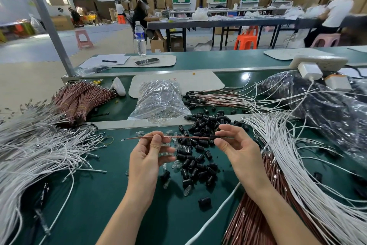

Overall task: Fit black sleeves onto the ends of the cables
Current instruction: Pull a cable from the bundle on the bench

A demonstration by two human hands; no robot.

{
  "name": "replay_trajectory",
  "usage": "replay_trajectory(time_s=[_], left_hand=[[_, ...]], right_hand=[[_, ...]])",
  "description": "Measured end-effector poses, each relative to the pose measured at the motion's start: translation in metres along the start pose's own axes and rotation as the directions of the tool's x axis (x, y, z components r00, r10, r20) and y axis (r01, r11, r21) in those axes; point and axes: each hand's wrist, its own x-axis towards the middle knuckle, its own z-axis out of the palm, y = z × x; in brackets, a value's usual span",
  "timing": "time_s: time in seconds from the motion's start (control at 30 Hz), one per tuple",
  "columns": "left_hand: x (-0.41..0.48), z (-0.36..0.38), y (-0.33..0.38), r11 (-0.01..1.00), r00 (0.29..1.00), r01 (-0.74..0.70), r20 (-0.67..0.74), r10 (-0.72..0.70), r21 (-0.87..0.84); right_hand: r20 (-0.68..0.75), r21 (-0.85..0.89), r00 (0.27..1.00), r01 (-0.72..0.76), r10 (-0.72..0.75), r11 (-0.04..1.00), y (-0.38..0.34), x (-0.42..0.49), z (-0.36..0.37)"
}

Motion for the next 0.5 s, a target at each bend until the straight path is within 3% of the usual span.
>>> replay_trajectory(time_s=[0.5], left_hand=[[-0.0005,0.0003,0.0012,0.996,0.999,0.042,0.031,-0.039,-0.075]], right_hand=[[0.023,0.234,0.99,-0.138,0.137,0.962,0.0008,0.0011,-0.0009]])
